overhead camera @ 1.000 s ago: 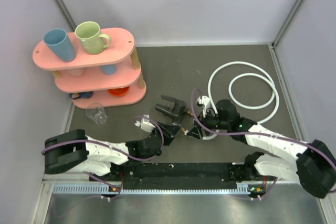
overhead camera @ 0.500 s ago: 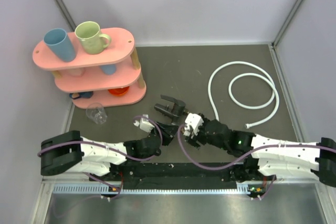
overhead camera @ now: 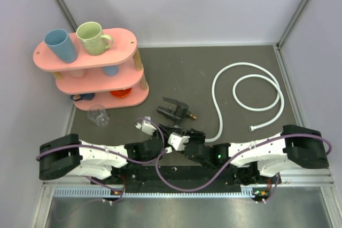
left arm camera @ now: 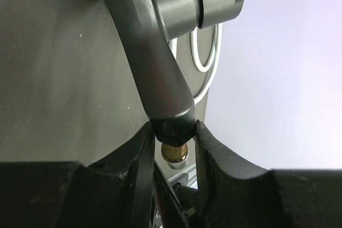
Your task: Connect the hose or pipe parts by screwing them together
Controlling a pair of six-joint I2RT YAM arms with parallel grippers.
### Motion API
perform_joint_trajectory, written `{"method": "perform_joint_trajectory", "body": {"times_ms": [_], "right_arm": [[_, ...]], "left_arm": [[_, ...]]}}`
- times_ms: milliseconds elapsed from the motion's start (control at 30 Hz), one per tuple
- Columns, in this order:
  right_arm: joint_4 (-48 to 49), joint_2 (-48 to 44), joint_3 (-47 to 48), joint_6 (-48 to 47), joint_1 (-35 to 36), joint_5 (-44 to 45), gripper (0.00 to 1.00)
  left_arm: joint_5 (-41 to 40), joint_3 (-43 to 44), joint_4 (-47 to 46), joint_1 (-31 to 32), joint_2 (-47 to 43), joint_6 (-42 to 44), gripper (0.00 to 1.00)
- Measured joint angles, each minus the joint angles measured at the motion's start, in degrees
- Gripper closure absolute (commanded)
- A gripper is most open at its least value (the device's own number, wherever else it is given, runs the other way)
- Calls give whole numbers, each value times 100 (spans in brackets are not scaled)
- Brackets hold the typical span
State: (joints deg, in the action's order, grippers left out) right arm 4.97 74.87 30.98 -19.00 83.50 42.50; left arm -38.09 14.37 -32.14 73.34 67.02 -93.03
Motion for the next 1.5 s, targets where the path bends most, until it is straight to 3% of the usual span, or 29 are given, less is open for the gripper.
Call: {"method": "perform_joint_trajectory", "body": {"times_ms": [100,267,367,467,733,933,1067,1100,1167,1267,1300,1500], "right_arm": [[256,262,96,-138,101,352,97],[476,304,94,-258,129,505,100],[437,214,85,-188,-61,153,100],[256,-227,9,234,-704,-1119,100],[-20,-680,-35,1810,-3095,-5873,100],[212,0,-4,2566,-3731,-7602,100],[426,345,-2,2907,-3910,-8115,82],[439,358,-2,2946,-3912,-8124,73],[428,326,-2,2994,-3915,-8098,68],[243,83,-4,3014,-3899,-7958,24],[157,-76,-7,2992,-3899,-7897,17],[-481,-896,85,2796,-3668,-7088,19]], "left_arm": [[-2,0,55,0,-68,-37,100],[-42,0,81,-17,-118,-144,100],[-59,-4,79,-26,-92,-179,100],[-114,-24,-114,-68,72,-236,100],[-184,-24,-531,-94,291,0,100],[-155,-35,-391,-15,315,334,100],[-153,-63,-376,-9,367,387,100],[-157,-68,-376,-4,367,391,100],[-173,-70,-385,-4,365,391,100],[-162,-59,-387,-2,356,380,100],[-162,-57,-348,2,348,385,100],[-162,-55,-291,0,313,382,100]]}}
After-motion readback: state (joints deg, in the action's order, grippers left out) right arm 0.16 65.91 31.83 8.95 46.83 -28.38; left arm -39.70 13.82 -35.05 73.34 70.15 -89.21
